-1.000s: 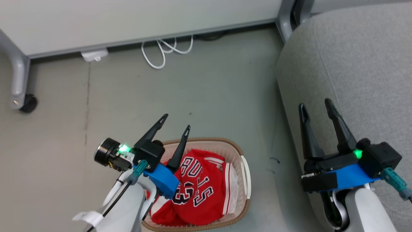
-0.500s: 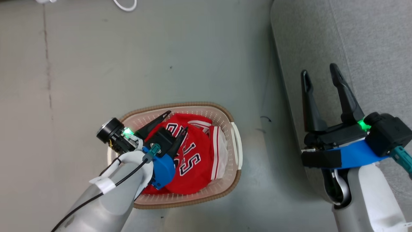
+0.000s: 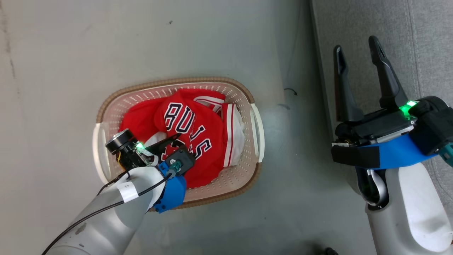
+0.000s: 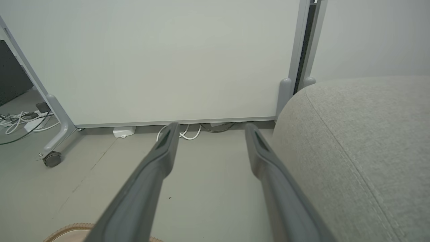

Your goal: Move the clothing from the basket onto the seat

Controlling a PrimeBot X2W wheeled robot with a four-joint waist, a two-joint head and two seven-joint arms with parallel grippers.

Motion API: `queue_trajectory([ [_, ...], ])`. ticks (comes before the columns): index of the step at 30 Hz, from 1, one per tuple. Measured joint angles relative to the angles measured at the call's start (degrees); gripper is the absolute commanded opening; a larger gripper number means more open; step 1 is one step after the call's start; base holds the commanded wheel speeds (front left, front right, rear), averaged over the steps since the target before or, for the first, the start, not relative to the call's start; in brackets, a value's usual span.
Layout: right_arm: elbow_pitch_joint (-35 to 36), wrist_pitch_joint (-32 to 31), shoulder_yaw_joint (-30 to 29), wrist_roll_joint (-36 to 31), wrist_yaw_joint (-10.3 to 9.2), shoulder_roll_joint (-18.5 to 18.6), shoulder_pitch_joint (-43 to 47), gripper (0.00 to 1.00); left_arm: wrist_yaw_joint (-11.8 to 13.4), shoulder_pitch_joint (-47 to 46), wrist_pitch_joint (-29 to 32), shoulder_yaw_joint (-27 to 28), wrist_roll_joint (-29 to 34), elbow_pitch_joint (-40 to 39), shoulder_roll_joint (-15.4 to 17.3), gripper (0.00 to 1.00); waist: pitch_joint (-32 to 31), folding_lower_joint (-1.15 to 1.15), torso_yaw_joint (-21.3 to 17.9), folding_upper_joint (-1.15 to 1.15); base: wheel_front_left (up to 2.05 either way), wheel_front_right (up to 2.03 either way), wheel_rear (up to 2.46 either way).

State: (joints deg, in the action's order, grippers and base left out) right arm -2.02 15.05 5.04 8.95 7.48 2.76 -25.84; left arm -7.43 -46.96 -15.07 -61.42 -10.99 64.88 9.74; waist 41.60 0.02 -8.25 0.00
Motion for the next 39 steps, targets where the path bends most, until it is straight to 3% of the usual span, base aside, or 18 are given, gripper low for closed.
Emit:
queue_trajectory([
  [11,1.65,0.00,-0.23,0.00,0.00,0.01,-1.29,1.00,0.00,-4.71,2.58,-9.25,-3.66,5.90,0.63,1.00,6.17,0.00,-2.09,0.00,0.00,0.00,0.00],
  [27,3.00,0.00,-0.45,-0.14,0.00,0.01,-2.32,1.00,0.00,-8.78,12.90,-11.49,-8.25,7.87,0.87,1.00,12.73,-0.01,-3.64,0.00,0.00,0.00,0.00],
  [29,3.03,0.00,-0.52,-0.14,0.00,0.01,-2.32,1.00,0.00,-9.27,13.84,-11.57,-8.43,7.92,0.80,0.18,12.97,-0.01,-3.62,0.00,0.00,0.00,0.00],
  [30,3.03,0.00,-0.53,-0.14,0.00,0.01,-2.32,1.00,0.00,-9.45,13.95,-11.61,-8.58,7.90,0.80,0.00,13.01,-0.01,-3.61,0.00,0.00,0.00,0.00],
  [39,2.50,0.00,-0.56,-0.13,0.00,0.01,-2.58,1.00,0.00,-9.50,11.50,-11.85,-8.80,7.54,0.69,0.00,11.34,-0.02,-3.35,0.00,0.00,0.00,0.00],
])
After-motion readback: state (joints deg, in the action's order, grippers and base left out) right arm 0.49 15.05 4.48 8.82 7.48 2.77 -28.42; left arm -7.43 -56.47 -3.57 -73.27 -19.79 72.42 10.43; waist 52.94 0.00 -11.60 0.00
